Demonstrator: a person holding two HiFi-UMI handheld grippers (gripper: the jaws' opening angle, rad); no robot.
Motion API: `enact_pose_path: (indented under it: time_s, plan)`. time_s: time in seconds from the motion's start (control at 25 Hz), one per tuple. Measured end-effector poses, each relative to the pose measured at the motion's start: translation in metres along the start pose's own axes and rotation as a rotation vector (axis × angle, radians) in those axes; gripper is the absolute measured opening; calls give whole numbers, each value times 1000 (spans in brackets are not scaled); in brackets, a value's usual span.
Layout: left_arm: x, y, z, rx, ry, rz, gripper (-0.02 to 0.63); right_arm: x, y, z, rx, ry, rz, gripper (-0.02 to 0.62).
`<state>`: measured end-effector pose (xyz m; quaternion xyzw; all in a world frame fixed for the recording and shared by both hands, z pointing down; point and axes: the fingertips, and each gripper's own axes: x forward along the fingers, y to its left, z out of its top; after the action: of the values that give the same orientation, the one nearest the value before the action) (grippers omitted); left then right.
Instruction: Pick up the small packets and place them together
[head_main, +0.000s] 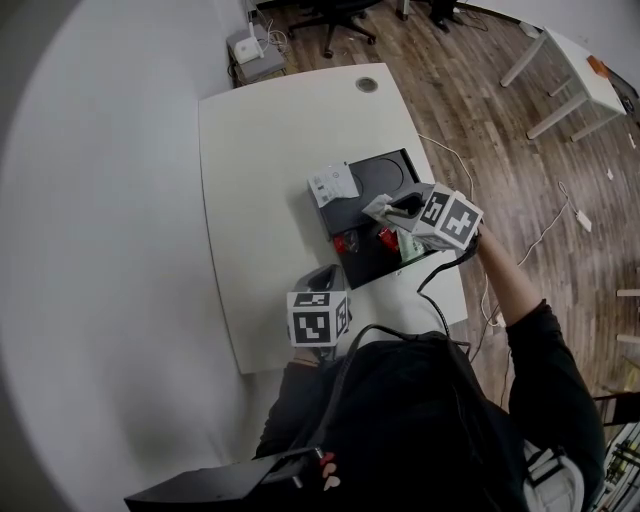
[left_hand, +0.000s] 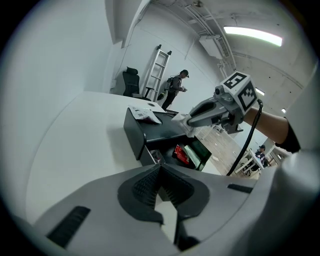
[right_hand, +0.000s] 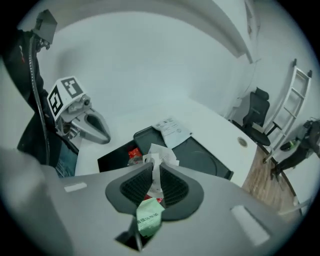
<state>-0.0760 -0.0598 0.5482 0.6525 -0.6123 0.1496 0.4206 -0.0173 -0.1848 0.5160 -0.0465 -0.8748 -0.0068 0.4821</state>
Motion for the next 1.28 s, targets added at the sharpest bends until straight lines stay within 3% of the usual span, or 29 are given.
enact_pose_path:
  time_s: [0.32, 0.64, 1.28]
  plan:
    - [12, -15, -11, 23, 36, -38, 0, -2, -57, 30, 56, -100, -84, 43]
    - [15, -28, -19, 38, 78, -61, 0, 28, -67, 52, 60, -99, -52, 43]
    - [21, -24, -29, 34, 99, -53, 0, 53, -75, 45, 111, -45, -30, 59]
